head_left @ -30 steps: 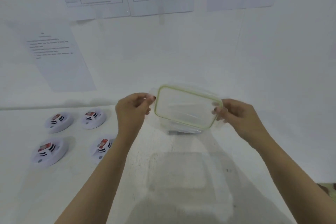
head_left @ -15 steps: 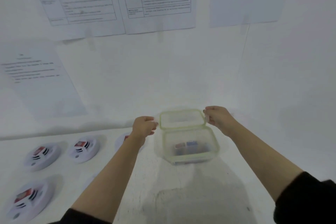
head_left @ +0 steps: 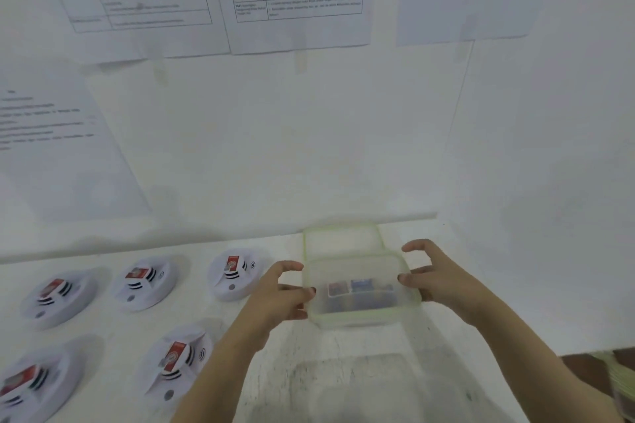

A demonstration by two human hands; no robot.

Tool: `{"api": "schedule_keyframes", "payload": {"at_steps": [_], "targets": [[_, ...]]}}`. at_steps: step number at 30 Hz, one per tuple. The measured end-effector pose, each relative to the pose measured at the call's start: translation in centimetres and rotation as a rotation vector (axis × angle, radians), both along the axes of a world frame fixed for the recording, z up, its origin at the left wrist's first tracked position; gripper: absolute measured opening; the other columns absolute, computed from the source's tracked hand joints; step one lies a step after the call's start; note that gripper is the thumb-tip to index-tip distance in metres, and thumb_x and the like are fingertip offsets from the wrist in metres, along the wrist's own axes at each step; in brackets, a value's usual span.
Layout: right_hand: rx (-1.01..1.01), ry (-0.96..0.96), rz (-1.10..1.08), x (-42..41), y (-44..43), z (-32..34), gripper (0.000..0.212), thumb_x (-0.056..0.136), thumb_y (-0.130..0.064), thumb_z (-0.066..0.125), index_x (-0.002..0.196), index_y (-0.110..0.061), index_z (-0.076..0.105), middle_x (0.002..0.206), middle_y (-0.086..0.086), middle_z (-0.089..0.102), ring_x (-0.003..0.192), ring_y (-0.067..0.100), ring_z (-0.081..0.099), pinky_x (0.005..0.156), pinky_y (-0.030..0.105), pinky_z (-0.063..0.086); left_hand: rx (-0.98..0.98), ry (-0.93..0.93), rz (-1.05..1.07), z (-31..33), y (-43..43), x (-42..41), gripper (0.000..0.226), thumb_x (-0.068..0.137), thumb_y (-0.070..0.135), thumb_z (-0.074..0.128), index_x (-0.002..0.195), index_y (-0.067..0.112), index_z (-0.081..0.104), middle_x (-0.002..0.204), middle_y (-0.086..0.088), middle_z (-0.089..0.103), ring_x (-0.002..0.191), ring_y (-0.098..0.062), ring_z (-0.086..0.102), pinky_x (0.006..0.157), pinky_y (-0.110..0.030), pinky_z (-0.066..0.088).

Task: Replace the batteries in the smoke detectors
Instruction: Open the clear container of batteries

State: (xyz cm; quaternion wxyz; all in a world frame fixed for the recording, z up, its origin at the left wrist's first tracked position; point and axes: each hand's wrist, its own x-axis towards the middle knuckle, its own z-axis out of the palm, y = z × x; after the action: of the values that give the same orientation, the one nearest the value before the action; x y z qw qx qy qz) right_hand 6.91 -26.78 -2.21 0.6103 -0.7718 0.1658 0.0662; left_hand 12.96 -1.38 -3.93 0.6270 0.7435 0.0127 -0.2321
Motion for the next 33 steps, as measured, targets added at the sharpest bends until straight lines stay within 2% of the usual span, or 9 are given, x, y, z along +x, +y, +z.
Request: {"api": "schedule_keyframes", "payload": {"at_steps": [7, 10, 13, 15, 17, 21, 25, 30, 33], "targets": [[0.296, 0.107, 0.150, -2.2, -0.7, -1.5, 0.039, 0.085, -0.003, 0.064, 0.113, -0.023, 0.046, 0.085, 0.018, 0.063, 0.076, 0.028, 0.054, 0.069, 0.033, 0.049, -0.256, 0.206, -0.131, -1.3, 1.5, -1.4, 0.048, 0.080, -0.007, 0.061, 0.116, 0.023, 0.050, 0.079, -0.007, 0.065, 0.067, -0.022, 0.056, 0.064, -0.033, 0.044], [0.286, 0.032, 0.047, -1.9, -0.6, -1.9, 0.031, 0.087, -0.005, 0.062, 0.110, -0.019, 0.047, 0.068, 0.008, 0.047, 0.062, 0.020, 0.044, 0.065, 0.030, 0.043, -0.240, 0.097, -0.081, -1.9, 1.5, -1.2, 0.058, 0.071, -0.008, 0.068, 0.118, 0.020, 0.050, 0.060, -0.004, 0.045, 0.053, -0.015, 0.048, 0.064, -0.029, 0.045], [0.046, 0.057, 0.055, -2.0, -0.1, -1.0, 0.029, 0.089, -0.027, 0.062, 0.113, -0.024, 0.046, 0.078, 0.010, 0.049, 0.063, 0.020, 0.043, 0.059, 0.028, 0.043, -0.161, 0.016, -0.128, -1.6, 1.4, -1.2, 0.065, 0.068, 0.000, 0.070, 0.124, 0.027, 0.050, 0.086, -0.007, 0.058, 0.075, -0.021, 0.058, 0.073, -0.031, 0.050], [-0.099, 0.193, 0.061, -2.2, 0.2, -0.4, 0.046, 0.088, -0.045, 0.058, 0.123, -0.020, 0.039, 0.082, 0.013, 0.059, 0.059, 0.020, 0.053, 0.052, 0.026, 0.048, -0.170, -0.041, -0.173, -1.5, 1.4, -1.2, 0.075, 0.061, 0.005, 0.066, 0.126, 0.036, 0.047, 0.116, 0.000, 0.064, 0.103, -0.021, 0.063, 0.083, -0.031, 0.049], [-0.120, 0.347, 0.110, -2.4, 0.7, 0.2, 0.069, 0.090, -0.052, 0.051, 0.136, -0.007, 0.027, 0.075, 0.016, 0.068, 0.053, 0.022, 0.062, 0.049, 0.026, 0.050, -0.179, -0.075, -0.231, -1.3, 1.3, -1.1, 0.080, 0.062, 0.003, 0.064, 0.131, 0.038, 0.045, 0.124, 0.003, 0.063, 0.113, -0.019, 0.060, 0.088, -0.029, 0.048], [-0.001, 0.273, 0.060, -1.9, 1.6, 0.7, 0.080, 0.089, -0.038, 0.061, 0.145, -0.006, 0.015, 0.076, 0.022, 0.069, 0.060, 0.028, 0.068, 0.057, 0.032, 0.057, 0.048, -0.136, -0.236, -0.4, 0.4, -1.1, 0.051, 0.086, 0.017, 0.068, 0.128, 0.040, 0.049, 0.116, 0.000, 0.064, 0.108, -0.010, 0.059, 0.086, -0.022, 0.040], [0.076, 0.131, 0.016, -1.6, 2.2, 0.3, 0.077, 0.085, -0.019, 0.068, 0.144, -0.018, 0.019, 0.098, 0.020, 0.064, 0.075, 0.030, 0.069, 0.072, 0.035, 0.058, 0.192, -0.142, -0.280, -0.7, -0.1, -1.3, 0.038, 0.091, 0.028, 0.061, 0.126, 0.033, 0.046, 0.109, -0.012, 0.064, 0.079, -0.016, 0.060, 0.062, -0.021, 0.047], [0.027, 0.135, 0.090, -1.3, 3.7, -0.8, 0.068, 0.085, -0.012, 0.065, 0.139, -0.020, 0.025, 0.084, 0.012, 0.064, 0.067, 0.022, 0.061, 0.062, 0.027, 0.054, 0.036, -0.125, -0.239, -1.7, 0.0, -1.5, 0.067, 0.079, 0.018, 0.071, 0.131, 0.041, 0.036, 0.116, -0.009, 0.060, 0.102, -0.023, 0.064, 0.086, -0.036, 0.054], [0.182, 0.093, 0.055, -0.8, 3.6, -1.8, 0.053, 0.086, -0.015, 0.066, 0.126, -0.027, 0.033, 0.083, 0.015, 0.054, 0.068, 0.024, 0.049, 0.064, 0.030, 0.048, -0.147, -0.055, -0.167, -2.1, 0.2, -1.3, 0.073, 0.068, 0.009, 0.070, 0.125, 0.041, 0.040, 0.105, -0.018, 0.067, 0.095, -0.031, 0.067, 0.081, -0.041, 0.055]]}}
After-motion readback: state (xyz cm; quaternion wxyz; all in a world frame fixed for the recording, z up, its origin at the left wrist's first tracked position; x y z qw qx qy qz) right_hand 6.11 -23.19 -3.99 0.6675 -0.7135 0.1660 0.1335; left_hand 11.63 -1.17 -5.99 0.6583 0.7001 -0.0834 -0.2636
